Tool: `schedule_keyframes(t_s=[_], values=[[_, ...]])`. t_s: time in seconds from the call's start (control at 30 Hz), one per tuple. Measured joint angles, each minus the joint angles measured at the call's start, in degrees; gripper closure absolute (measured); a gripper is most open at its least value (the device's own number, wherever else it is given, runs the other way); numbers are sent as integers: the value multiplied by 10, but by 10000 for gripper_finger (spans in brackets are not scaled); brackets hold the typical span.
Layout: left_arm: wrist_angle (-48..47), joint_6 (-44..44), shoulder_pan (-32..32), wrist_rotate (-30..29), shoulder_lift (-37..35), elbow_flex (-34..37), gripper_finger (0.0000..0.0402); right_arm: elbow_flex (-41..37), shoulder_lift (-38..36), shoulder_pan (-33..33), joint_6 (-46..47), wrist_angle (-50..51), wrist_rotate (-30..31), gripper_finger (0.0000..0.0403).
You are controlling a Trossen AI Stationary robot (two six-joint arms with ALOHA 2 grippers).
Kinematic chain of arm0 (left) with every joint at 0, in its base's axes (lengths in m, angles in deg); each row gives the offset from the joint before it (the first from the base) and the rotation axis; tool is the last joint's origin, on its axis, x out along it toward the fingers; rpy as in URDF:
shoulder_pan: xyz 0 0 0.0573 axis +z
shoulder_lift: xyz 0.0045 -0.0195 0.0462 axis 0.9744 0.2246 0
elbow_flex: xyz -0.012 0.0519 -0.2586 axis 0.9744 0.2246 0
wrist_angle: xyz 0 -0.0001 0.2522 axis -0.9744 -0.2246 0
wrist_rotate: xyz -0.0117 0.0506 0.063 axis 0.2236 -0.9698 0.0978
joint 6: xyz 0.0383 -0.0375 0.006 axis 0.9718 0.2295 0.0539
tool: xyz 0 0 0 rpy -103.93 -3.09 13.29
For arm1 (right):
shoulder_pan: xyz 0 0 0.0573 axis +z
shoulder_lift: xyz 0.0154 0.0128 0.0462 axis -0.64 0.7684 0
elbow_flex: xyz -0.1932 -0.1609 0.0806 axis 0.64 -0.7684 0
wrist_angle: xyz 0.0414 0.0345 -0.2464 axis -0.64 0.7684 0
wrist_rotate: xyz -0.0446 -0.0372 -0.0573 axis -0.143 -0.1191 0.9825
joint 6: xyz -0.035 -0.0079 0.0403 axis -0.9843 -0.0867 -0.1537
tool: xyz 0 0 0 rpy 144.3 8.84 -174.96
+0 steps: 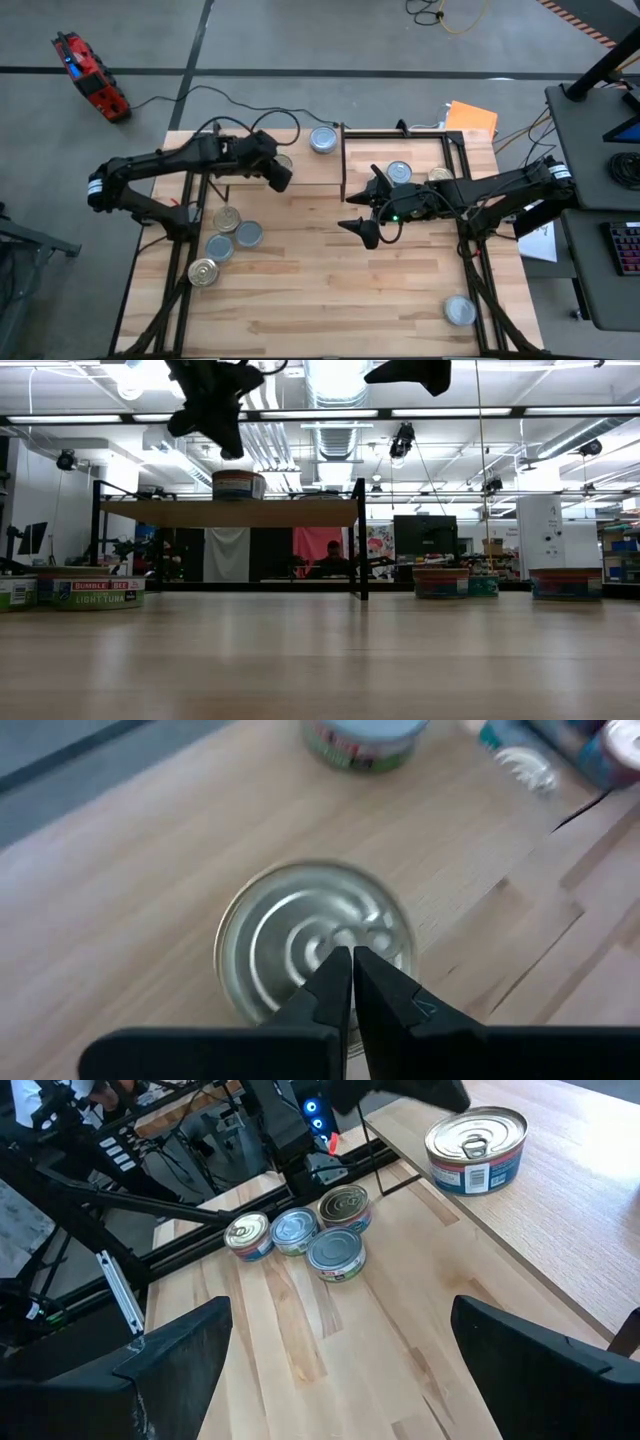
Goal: Stack canned seafood by type on shelf
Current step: Move the blue and pink tuna can to the middle right of the table
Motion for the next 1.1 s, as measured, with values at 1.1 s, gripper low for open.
schedule_keyframes(t_s=[1.1], values=[[134,134,-341,-227,-26,-150,401,-1,0,-162,184,307,-5,181]])
